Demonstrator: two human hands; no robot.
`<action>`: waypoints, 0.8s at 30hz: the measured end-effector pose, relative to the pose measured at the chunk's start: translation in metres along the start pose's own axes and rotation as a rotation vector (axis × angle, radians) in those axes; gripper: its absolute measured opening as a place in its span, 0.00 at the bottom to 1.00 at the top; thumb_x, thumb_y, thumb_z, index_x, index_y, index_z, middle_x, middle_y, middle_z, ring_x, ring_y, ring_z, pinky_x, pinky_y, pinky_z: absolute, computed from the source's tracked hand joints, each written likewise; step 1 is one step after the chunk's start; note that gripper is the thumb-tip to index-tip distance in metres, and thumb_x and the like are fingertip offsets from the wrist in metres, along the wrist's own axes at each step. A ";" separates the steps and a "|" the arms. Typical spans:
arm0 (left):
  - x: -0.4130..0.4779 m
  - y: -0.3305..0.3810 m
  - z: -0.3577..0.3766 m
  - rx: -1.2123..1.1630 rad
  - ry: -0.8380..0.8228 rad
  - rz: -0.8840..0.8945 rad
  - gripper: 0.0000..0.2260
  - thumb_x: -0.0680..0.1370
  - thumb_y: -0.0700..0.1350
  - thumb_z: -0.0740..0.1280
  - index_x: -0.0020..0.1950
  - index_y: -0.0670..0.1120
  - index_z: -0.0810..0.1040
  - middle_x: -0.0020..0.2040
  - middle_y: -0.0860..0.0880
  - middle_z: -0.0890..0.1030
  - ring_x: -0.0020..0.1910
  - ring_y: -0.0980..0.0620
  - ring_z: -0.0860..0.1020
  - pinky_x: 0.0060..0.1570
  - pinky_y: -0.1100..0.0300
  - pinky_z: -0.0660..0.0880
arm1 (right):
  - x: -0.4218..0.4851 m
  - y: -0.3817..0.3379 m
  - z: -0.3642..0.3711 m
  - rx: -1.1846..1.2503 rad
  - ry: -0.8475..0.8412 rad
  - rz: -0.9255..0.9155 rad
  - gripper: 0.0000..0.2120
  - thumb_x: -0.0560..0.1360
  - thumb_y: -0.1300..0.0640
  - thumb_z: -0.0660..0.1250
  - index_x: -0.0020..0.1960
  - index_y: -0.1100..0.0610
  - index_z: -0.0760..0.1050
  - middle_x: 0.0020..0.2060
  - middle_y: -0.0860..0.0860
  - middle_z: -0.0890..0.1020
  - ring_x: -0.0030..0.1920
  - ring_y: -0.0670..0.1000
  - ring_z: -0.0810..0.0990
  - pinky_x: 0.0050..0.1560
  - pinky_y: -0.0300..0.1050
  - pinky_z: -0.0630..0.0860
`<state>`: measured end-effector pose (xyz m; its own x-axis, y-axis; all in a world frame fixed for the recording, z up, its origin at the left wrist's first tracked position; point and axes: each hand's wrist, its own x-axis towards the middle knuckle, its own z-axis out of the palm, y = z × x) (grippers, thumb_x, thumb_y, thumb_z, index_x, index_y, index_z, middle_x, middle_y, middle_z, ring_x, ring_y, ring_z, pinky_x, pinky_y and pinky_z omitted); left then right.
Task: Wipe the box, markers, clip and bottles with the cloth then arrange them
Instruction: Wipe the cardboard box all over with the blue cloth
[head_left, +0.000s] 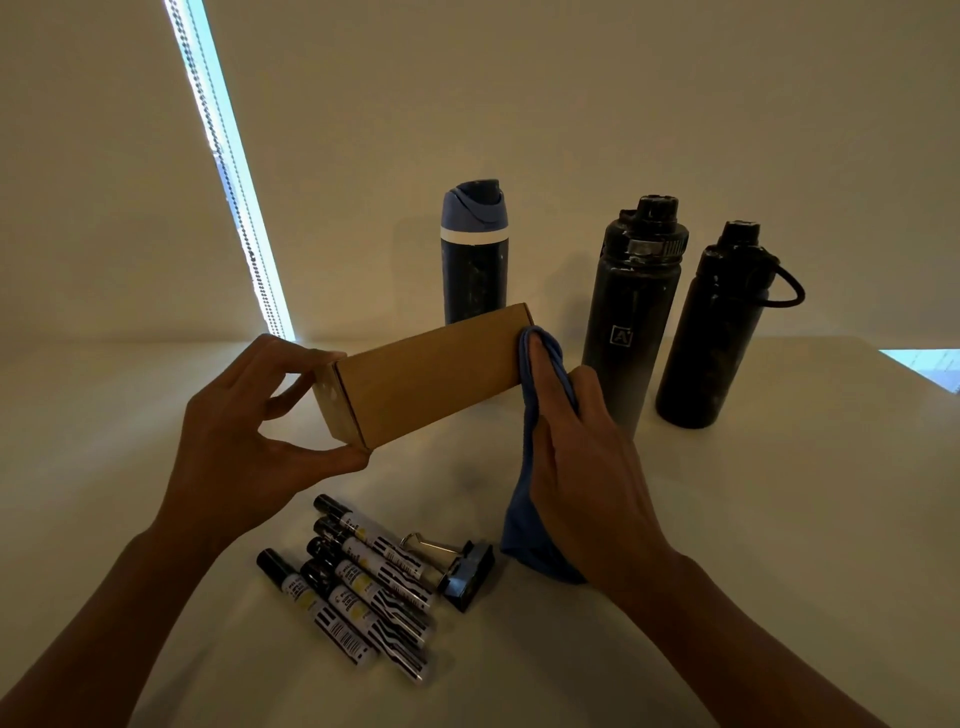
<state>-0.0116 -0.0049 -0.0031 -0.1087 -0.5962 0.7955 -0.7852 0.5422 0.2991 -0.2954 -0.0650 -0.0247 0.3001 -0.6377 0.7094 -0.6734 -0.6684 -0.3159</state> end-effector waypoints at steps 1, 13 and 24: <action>0.000 -0.001 0.000 0.001 0.002 -0.002 0.33 0.65 0.58 0.80 0.64 0.43 0.78 0.58 0.49 0.80 0.59 0.50 0.79 0.55 0.59 0.81 | -0.002 -0.002 -0.001 -0.005 -0.009 0.008 0.35 0.76 0.60 0.62 0.78 0.53 0.50 0.46 0.56 0.72 0.36 0.46 0.69 0.30 0.29 0.62; 0.001 0.000 0.000 0.037 0.049 -0.037 0.33 0.62 0.53 0.84 0.63 0.43 0.78 0.57 0.48 0.80 0.58 0.48 0.79 0.54 0.60 0.80 | -0.015 -0.024 0.013 -0.032 -0.164 0.023 0.41 0.65 0.58 0.80 0.72 0.60 0.63 0.43 0.52 0.76 0.32 0.44 0.67 0.23 0.31 0.62; 0.003 0.007 -0.002 -0.005 0.033 -0.031 0.32 0.63 0.51 0.84 0.62 0.41 0.79 0.57 0.49 0.80 0.58 0.48 0.79 0.55 0.54 0.82 | 0.000 -0.025 -0.005 0.034 -0.208 0.064 0.22 0.77 0.52 0.64 0.68 0.59 0.68 0.43 0.49 0.73 0.36 0.43 0.68 0.35 0.34 0.67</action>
<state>-0.0161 -0.0016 0.0026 -0.0644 -0.5925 0.8030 -0.7845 0.5273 0.3263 -0.2821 -0.0462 -0.0139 0.3928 -0.7420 0.5433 -0.6735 -0.6344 -0.3794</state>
